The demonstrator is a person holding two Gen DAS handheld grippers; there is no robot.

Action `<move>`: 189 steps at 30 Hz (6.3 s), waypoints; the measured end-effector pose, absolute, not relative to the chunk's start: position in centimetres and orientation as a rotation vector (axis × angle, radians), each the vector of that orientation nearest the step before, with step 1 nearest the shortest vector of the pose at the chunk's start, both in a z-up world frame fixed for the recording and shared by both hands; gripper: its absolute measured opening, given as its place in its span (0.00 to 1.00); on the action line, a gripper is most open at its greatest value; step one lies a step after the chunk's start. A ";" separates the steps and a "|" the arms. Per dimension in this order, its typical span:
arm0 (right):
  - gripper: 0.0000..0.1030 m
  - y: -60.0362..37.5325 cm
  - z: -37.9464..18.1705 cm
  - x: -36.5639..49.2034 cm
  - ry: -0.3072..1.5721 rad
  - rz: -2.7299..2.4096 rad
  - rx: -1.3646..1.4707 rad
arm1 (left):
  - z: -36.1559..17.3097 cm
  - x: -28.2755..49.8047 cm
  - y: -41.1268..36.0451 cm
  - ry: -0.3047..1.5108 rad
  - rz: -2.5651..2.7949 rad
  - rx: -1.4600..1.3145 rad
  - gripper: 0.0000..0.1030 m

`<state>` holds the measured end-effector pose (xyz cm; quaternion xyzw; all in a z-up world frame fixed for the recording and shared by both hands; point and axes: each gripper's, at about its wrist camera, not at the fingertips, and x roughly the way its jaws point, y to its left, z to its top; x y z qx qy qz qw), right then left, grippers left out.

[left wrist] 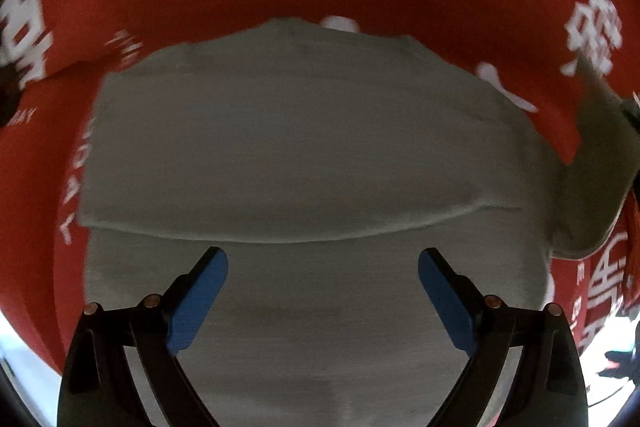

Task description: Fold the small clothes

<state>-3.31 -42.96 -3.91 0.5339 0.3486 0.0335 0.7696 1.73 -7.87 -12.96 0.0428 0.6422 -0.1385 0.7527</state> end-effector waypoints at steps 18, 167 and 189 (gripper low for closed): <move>0.43 -31.7 -11.0 3.0 1.088 -0.116 1.082 | -13.8 2.8 6.1 1.416 -0.130 -0.089 0.94; 0.72 -23.0 -19.3 -32.1 1.575 0.085 0.872 | -20.5 -18.6 16.1 1.643 -0.184 -0.189 0.97; 0.10 -26.8 -9.8 -22.9 1.085 0.283 1.339 | -10.4 -7.2 13.4 1.391 -0.523 -0.397 0.14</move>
